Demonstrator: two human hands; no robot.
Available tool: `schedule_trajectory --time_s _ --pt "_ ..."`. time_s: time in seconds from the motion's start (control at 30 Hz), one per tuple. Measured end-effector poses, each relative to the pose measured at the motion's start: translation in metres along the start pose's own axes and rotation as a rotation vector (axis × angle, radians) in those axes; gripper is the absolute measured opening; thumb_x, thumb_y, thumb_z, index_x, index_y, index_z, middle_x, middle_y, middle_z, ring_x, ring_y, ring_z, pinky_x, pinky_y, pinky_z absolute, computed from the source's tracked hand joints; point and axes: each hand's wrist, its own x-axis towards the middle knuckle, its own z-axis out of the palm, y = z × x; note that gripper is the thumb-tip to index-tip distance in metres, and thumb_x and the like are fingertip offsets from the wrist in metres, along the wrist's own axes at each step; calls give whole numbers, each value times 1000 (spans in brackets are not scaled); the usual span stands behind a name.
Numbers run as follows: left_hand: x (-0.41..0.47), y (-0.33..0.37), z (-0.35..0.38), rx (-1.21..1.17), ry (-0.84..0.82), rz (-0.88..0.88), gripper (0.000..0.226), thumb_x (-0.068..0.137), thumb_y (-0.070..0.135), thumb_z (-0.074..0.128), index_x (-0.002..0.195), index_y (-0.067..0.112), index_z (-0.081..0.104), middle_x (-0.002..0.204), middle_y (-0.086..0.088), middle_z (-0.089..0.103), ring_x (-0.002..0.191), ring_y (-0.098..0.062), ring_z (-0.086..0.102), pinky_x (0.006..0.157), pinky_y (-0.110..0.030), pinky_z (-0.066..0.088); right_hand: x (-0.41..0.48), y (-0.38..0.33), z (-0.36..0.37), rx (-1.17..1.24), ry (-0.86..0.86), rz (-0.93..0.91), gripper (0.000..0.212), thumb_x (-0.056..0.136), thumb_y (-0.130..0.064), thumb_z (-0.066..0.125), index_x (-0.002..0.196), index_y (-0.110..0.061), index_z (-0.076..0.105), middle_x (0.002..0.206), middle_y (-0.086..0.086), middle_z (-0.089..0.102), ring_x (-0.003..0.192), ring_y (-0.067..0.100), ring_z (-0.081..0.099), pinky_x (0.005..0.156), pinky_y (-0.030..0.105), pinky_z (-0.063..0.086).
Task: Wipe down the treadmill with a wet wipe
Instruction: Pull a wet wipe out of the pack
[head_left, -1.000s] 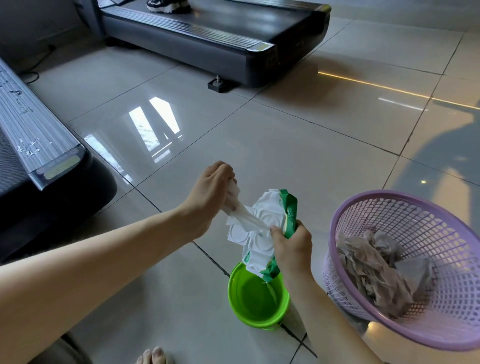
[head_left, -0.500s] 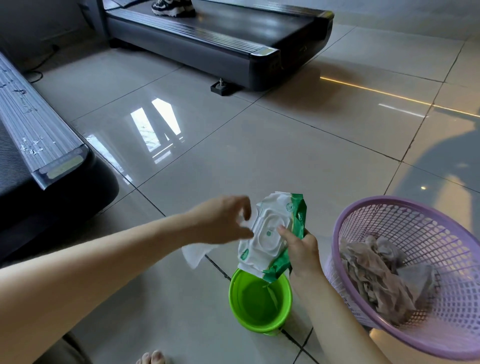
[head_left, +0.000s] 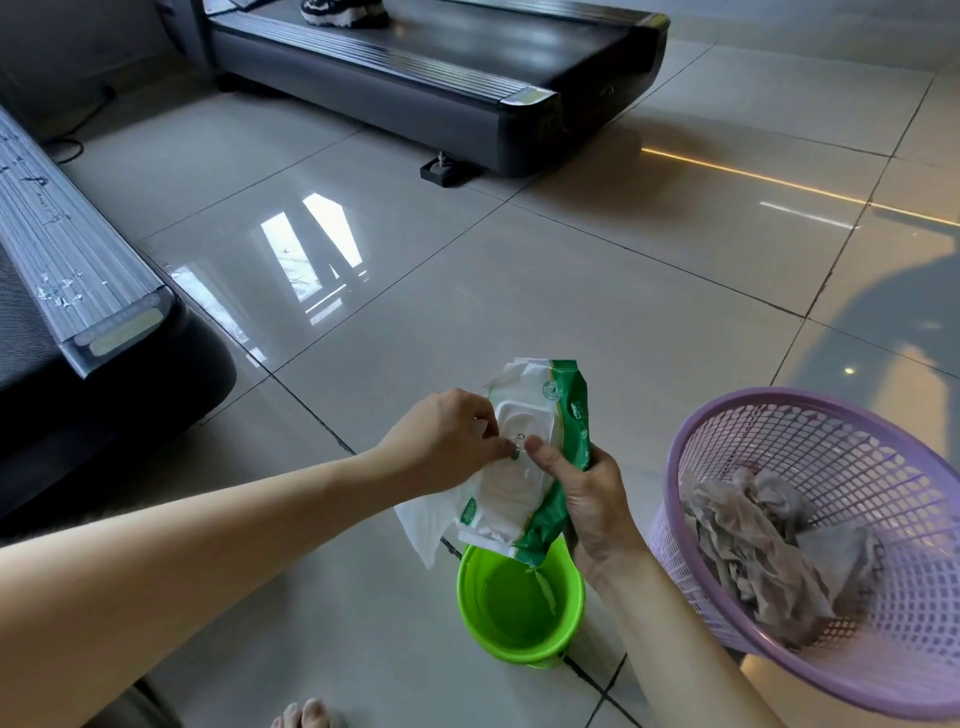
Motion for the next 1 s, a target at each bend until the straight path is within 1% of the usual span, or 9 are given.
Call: schedule_trajectory --time_s 0.17,0.3,0.43,0.6,0.67,0.73,0.83,0.93,1.0 --pt "-5 3 5 7 34 0 37 86 48 78 72 18 61 61 4 53 56 -14 48 52 -29 36 -2 -2 1 -39 65 -27 7 83 -4 78 89 -8 80 94 18 77 85 32 74 84 45 60" --pt "-7 5 13 -26 58 -31 44 85 52 76 66 17 58 58 4 47 55 -16 44 52 -30 34 -1 -2 2 -61 98 -62 18 87 1 71 76 -11 80 82 13 76 76 27 72 71 37 60" --pt "-7 3 19 -65 113 -51 59 86 55 73 58 12 44 52 2 32 53 -20 31 52 -32 27 -1 -2 3 -83 89 -117 20 88 2 70 79 -13 80 84 12 76 78 26 72 73 38 58" --pt "1 1 -4 72 244 -26 36 91 55 67 82 21 64 72 5 63 68 -21 58 60 -31 42 4 -7 -5 8 218 -99 16 87 3 71 91 -11 77 87 6 78 81 23 73 69 33 59" --pt "10 -7 -17 -89 280 -107 21 96 46 62 91 25 65 79 2 69 69 -19 63 60 -29 43 11 -10 -14 102 290 -63 16 87 1 71 97 -10 76 92 8 78 87 26 73 76 37 59" --pt "13 -15 -21 -359 117 -207 17 98 35 63 89 24 70 72 2 64 55 -13 58 53 -24 41 14 -12 -19 175 274 -10 20 88 0 69 105 -7 75 102 14 77 93 31 72 84 43 59" --pt "3 -11 -13 -624 -289 -261 31 90 46 75 72 20 70 62 1 48 49 -15 42 49 -22 33 9 -9 -14 133 187 42 19 90 -2 66 108 -4 74 104 19 76 92 35 72 81 44 60" --pt "-3 0 -7 -607 -347 -263 36 81 49 82 91 15 80 59 7 62 48 -12 56 48 -20 45 6 -9 -6 145 95 101 28 100 -25 57 112 -8 75 111 20 75 103 39 71 89 47 58" --pt "-3 -2 -6 -563 -321 -285 35 76 47 88 93 17 83 75 3 76 61 -16 69 60 -30 59 4 -12 -3 219 16 165 41 102 -42 51 121 -13 73 117 18 74 109 36 70 95 50 54"
